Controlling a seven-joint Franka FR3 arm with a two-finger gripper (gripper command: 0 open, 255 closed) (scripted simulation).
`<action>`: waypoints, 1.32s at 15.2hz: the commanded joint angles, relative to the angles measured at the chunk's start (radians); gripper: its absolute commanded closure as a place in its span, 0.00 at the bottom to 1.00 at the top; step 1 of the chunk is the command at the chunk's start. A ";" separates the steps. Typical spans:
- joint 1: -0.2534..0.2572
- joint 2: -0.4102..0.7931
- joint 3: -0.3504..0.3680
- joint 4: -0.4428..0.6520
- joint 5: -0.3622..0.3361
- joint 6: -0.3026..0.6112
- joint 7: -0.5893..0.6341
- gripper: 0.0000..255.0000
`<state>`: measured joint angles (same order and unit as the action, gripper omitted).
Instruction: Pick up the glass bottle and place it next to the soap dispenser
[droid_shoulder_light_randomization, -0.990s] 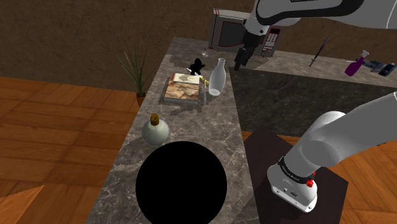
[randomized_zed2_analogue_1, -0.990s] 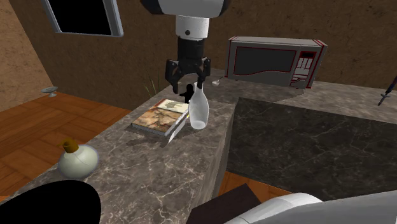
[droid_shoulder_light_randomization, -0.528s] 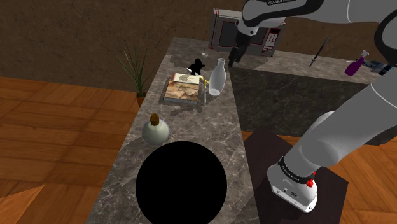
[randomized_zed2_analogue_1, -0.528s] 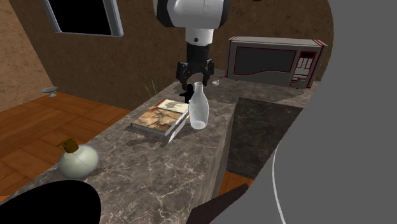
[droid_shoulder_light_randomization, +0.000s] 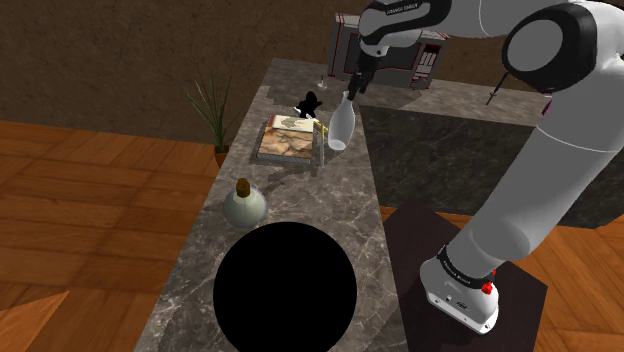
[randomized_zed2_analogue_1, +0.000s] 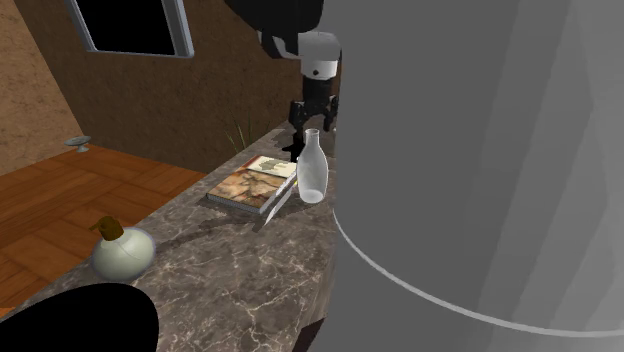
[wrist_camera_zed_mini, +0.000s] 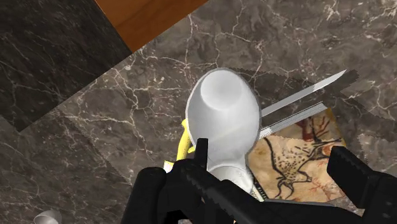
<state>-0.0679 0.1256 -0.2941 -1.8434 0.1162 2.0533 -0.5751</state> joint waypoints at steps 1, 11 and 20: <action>-0.018 0.081 -0.007 0.088 0.025 -0.005 -0.034 0.00; -0.024 0.138 0.001 0.058 0.048 0.081 -0.051 0.00; -0.024 0.137 0.001 0.058 0.048 0.080 -0.051 1.00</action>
<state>-0.0919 0.2629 -0.2935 -1.7856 0.1638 2.1339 -0.6259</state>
